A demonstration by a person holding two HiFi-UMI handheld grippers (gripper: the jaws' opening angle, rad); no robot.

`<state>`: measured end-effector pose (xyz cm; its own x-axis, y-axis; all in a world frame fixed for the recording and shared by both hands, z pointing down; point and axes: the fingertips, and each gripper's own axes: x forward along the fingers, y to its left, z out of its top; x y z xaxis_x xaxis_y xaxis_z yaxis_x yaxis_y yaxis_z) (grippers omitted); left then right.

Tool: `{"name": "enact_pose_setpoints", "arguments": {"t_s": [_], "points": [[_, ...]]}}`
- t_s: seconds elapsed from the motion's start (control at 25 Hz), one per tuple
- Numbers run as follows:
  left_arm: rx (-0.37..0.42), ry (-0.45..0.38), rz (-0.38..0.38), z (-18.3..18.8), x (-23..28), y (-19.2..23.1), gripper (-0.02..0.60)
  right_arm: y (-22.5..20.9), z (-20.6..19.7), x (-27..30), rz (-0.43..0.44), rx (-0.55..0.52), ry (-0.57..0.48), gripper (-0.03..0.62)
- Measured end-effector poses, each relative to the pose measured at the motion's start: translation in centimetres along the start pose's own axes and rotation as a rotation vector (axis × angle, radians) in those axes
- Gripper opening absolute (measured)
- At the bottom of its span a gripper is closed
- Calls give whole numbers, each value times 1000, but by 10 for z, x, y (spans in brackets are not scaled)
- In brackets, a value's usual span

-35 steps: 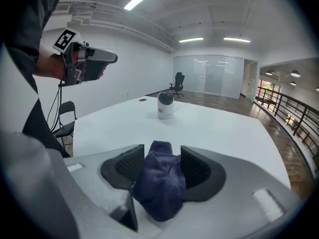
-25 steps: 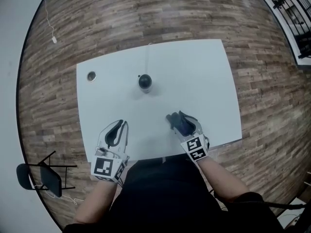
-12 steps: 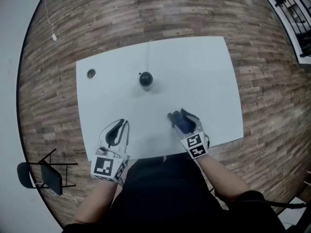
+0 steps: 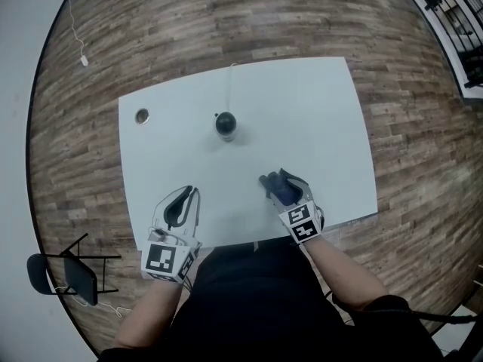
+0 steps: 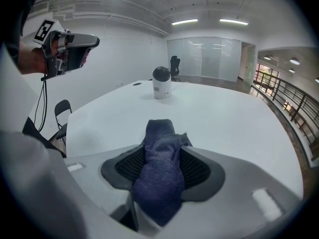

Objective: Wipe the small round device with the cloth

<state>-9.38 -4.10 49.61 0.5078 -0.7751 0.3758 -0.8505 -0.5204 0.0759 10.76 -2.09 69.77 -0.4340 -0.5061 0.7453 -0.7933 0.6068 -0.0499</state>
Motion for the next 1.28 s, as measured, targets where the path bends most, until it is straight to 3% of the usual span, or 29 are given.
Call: {"name": "enact_pose_setpoints", "arguments": {"t_s": [0.4, 0.88, 1.28], "points": [[-14, -31, 35, 6, -5, 4, 38, -3, -1, 5, 18, 32, 24, 138], [-16, -79, 108, 16, -15, 18, 37, -16, -7, 8, 28, 89, 66, 104], [-20, -121, 152, 25, -14, 31, 37, -31, 14, 7, 3, 80, 26, 97]]}}
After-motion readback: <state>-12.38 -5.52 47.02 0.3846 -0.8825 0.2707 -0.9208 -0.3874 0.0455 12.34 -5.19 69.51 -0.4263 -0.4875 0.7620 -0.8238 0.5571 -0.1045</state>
